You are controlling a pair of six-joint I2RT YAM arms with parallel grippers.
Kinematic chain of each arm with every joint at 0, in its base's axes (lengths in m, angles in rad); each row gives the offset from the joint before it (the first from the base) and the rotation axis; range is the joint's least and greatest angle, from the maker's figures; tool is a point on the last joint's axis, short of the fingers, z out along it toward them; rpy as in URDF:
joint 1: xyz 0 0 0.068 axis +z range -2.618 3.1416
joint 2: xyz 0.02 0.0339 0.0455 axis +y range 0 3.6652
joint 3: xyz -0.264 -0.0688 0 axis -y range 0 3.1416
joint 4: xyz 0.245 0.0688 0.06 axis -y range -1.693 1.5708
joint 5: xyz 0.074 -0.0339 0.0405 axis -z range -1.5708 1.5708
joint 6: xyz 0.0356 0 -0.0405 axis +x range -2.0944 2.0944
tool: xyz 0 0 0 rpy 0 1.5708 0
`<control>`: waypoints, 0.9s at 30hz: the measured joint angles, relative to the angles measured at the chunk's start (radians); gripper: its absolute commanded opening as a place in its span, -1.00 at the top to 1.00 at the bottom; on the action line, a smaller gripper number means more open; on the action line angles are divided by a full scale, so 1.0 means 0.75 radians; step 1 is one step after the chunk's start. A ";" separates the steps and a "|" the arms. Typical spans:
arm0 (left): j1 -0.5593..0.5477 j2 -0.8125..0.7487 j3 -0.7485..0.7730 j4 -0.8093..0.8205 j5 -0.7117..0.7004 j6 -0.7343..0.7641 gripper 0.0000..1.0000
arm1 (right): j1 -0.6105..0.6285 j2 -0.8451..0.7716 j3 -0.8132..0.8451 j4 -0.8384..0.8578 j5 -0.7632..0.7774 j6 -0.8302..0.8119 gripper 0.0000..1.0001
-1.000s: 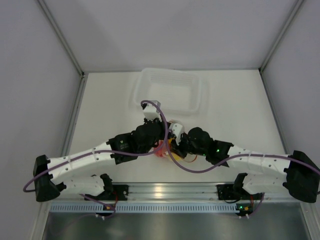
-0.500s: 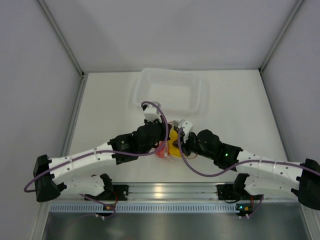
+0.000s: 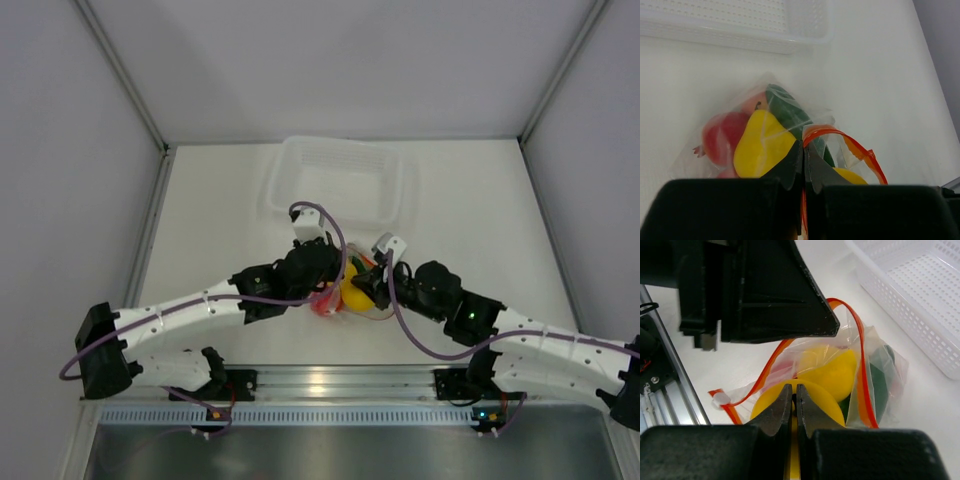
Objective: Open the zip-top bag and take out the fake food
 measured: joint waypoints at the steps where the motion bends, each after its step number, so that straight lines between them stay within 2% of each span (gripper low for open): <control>1: 0.014 0.003 -0.004 -0.001 0.003 -0.009 1.00 | 0.000 -0.011 0.003 -0.012 -0.011 0.001 1.00; 10: 0.133 0.003 -0.106 -0.004 0.009 -0.097 1.00 | -0.001 -0.065 0.161 -0.165 -0.123 -0.003 1.00; 16: 0.166 -0.058 -0.191 -0.005 0.009 -0.136 1.00 | -0.043 -0.039 0.359 -0.238 0.032 -0.012 1.00; 23: 0.188 -0.157 -0.260 -0.007 0.011 -0.157 1.00 | -0.394 0.301 0.669 -0.251 0.091 0.048 1.00; 27: 0.191 -0.196 -0.285 -0.009 0.028 -0.173 1.00 | -0.511 0.567 0.789 -0.245 0.122 0.048 1.00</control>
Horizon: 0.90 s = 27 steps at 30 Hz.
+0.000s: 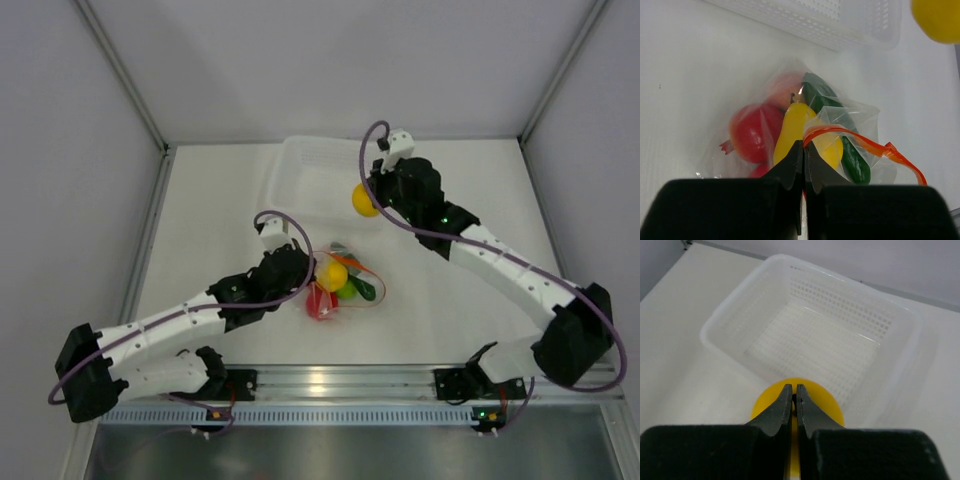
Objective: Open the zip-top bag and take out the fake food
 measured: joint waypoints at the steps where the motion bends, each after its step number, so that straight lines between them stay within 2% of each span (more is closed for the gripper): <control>1: 0.000 -0.007 -0.003 -0.003 0.006 -0.003 1.00 | -0.020 0.075 0.036 0.008 -0.003 -0.002 1.00; 12: 0.001 -0.071 -0.019 -0.008 0.071 -0.007 1.00 | -0.202 0.802 0.353 0.141 0.008 0.037 0.96; 13: 0.001 -0.073 -0.019 -0.008 0.076 -0.004 1.00 | -0.209 0.868 0.396 0.145 0.000 0.044 0.86; 14: 0.001 -0.073 -0.019 -0.008 0.080 -0.003 1.00 | -0.210 0.926 0.434 0.149 -0.006 0.052 0.60; 15: 0.001 -0.073 -0.019 -0.008 0.082 -0.002 1.00 | -0.210 0.965 0.454 0.150 -0.009 0.060 0.48; 17: 0.001 -0.073 -0.019 -0.008 0.092 0.007 1.00 | -0.210 1.009 0.468 0.146 -0.013 0.062 0.23; 20: 0.001 -0.073 -0.019 -0.009 0.106 0.023 1.00 | -0.210 1.016 0.470 0.146 -0.024 0.061 0.06; 24: 0.001 -0.078 -0.013 -0.016 0.116 0.043 1.00 | -0.210 0.971 0.476 0.119 -0.038 0.050 0.05; 27: 0.001 -0.078 0.011 -0.027 0.128 0.058 1.00 | -0.210 0.846 0.450 0.088 -0.039 0.053 0.07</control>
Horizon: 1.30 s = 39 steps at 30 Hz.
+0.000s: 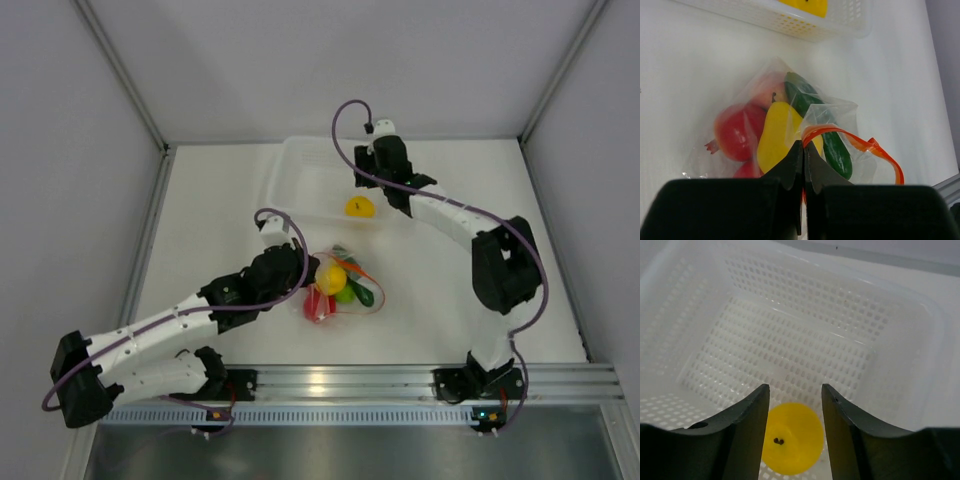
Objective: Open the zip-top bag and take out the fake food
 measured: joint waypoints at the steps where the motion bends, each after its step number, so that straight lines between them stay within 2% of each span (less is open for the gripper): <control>1: 0.000 -0.001 0.012 -0.002 0.004 0.004 1.00 | 0.000 -0.080 -0.032 -0.009 -0.001 0.004 0.09; 5: 0.000 0.001 0.070 -0.006 0.023 0.022 1.00 | 0.001 -0.445 -0.168 -0.083 -0.073 0.041 0.24; 10: 0.000 0.012 0.127 -0.008 0.053 0.039 1.00 | 0.069 -0.879 -0.413 -0.116 -0.219 0.098 0.28; 14: 0.000 0.035 0.162 -0.007 0.083 0.042 1.00 | 0.242 -1.100 -0.654 -0.148 -0.287 0.154 0.42; 21: 0.000 0.102 0.204 -0.008 0.121 0.022 1.00 | 0.479 -1.364 -0.926 -0.212 -0.316 0.310 0.47; 26: 0.000 0.140 0.218 0.004 0.143 -0.028 1.00 | 0.550 -1.432 -0.985 -0.189 -0.284 0.391 0.56; 30: -0.001 0.179 0.225 0.024 0.165 -0.064 1.00 | 0.574 -1.419 -1.064 -0.162 -0.244 0.436 0.57; 36: -0.013 0.253 0.257 0.065 0.202 -0.106 1.00 | 0.586 -1.285 -1.088 -0.126 -0.119 0.445 0.57; 39: -0.024 0.256 0.258 0.074 0.202 -0.124 1.00 | 0.586 -1.216 -1.120 -0.057 -0.050 0.443 0.50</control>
